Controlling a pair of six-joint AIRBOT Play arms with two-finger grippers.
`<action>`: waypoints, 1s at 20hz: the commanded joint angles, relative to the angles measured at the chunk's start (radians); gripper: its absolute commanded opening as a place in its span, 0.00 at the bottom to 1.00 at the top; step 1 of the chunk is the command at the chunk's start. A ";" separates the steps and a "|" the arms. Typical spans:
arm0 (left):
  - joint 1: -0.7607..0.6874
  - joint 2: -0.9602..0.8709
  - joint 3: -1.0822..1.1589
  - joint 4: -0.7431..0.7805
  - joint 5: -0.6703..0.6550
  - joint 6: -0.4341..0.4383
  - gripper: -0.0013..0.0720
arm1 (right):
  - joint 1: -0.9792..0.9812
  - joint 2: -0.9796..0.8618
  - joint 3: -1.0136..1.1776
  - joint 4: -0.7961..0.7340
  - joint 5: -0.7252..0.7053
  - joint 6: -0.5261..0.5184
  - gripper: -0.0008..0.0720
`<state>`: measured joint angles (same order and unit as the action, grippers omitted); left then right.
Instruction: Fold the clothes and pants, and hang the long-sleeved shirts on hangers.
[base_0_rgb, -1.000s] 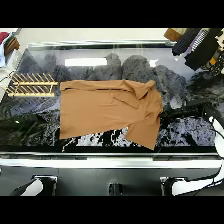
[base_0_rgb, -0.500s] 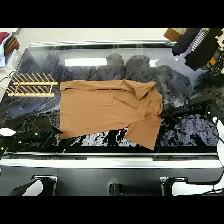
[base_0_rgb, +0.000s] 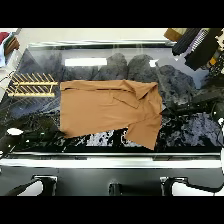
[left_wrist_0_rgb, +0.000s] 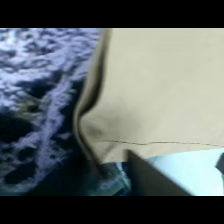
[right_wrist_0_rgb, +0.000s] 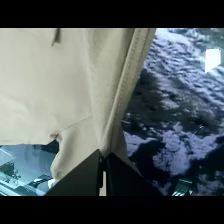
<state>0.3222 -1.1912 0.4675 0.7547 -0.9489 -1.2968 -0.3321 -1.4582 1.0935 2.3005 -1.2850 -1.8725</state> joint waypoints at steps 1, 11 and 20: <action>-0.018 -0.023 0.003 -0.029 0.019 0.014 0.04 | 0.001 0.043 0.001 0.000 -0.023 0.004 0.05; -0.015 0.083 0.676 -0.035 -0.168 0.010 0.03 | 0.001 0.390 0.232 0.245 -0.007 0.025 0.05; 0.097 0.340 1.497 0.430 -0.265 -0.430 0.03 | 0.001 0.742 0.901 0.045 0.042 0.410 0.05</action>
<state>0.3851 -0.9428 1.7950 1.0069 -1.1992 -1.5669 -0.3317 -0.8066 1.8263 2.4668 -1.2797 -1.6310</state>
